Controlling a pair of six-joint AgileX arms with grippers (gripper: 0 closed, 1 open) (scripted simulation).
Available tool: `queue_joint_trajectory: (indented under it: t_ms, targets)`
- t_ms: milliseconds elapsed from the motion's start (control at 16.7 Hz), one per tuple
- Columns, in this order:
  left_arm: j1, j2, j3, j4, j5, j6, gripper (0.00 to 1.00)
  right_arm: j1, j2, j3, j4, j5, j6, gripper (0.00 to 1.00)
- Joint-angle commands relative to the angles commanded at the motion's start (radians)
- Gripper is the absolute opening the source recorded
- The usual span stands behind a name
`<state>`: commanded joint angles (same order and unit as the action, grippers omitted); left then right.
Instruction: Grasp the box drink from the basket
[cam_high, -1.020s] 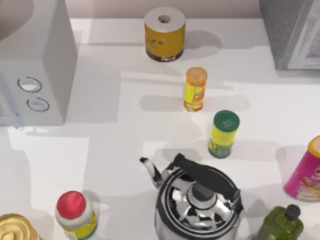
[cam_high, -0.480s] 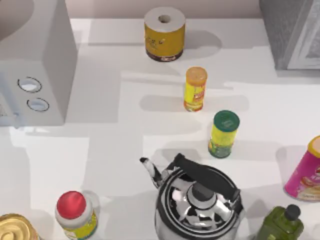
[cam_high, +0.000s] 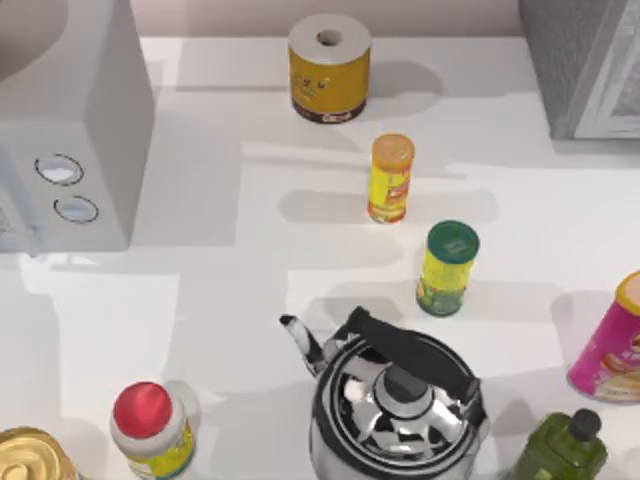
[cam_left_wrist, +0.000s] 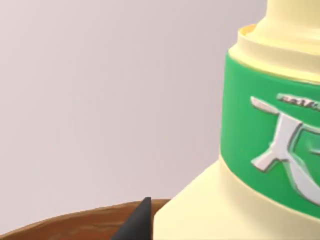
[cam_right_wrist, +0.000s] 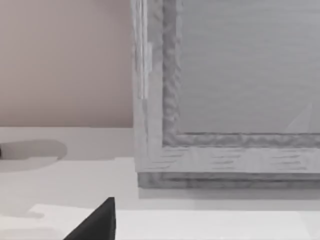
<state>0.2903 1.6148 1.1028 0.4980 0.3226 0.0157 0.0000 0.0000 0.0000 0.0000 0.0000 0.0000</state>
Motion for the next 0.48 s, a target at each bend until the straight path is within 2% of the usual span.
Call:
queue_joint_trajectory:
  t_ms: [180, 480]
  targets:
    - [0.0, 0.0, 0.0, 0.0, 0.0, 0.0, 0.02, 0.0, 0.0, 0.0, 0.0, 0.0, 0.0, 1.0]
    - [0.0, 0.0, 0.0, 0.0, 0.0, 0.0, 0.0, 0.0, 0.0, 0.0, 0.0, 0.0, 0.0, 1.0]
